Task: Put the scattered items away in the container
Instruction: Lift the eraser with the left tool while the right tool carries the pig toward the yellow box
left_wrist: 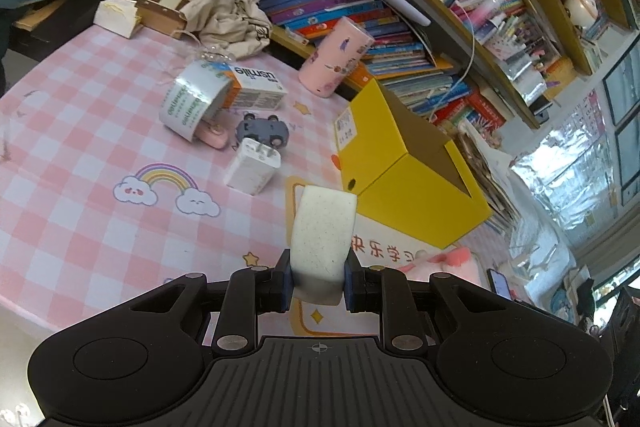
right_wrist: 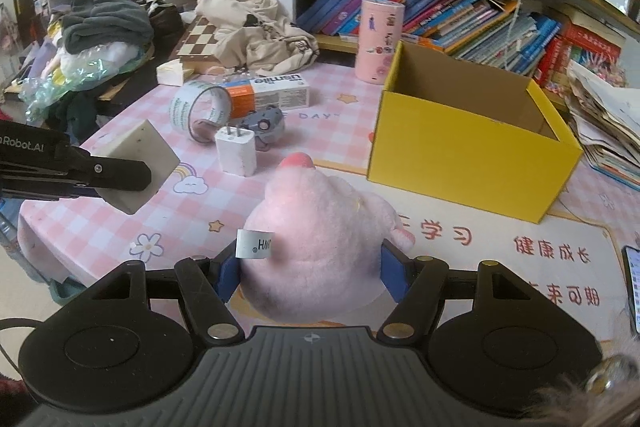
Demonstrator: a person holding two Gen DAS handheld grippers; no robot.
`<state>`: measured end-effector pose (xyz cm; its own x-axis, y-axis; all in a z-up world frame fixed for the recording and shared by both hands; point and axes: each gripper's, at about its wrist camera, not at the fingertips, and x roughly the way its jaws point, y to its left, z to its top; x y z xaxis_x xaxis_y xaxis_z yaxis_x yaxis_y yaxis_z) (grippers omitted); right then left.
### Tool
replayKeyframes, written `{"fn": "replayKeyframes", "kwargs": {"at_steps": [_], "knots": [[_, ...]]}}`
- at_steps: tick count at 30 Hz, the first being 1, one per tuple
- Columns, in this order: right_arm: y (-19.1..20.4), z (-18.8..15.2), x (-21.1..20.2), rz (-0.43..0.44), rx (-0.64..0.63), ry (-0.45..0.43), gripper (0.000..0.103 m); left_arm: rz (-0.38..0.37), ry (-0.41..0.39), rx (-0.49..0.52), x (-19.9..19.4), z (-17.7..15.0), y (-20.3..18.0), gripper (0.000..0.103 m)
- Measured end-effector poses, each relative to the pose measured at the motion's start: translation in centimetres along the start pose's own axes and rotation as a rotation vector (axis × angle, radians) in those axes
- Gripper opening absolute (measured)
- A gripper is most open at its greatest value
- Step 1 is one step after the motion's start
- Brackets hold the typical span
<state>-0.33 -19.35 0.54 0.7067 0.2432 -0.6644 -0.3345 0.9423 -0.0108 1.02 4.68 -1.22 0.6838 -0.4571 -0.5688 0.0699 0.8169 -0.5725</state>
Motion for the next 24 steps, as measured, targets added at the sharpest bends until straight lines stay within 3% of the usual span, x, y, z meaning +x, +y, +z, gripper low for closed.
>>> {"fn": "replayKeyframes", "kwargs": {"at_steps": [24], "knots": [[-5.9,-1.8,-2.4,-0.106,0.120,-0.015,0.067,-0.077,0.080,0.107,4.1,-0.6,-5.6,0.022]]}}
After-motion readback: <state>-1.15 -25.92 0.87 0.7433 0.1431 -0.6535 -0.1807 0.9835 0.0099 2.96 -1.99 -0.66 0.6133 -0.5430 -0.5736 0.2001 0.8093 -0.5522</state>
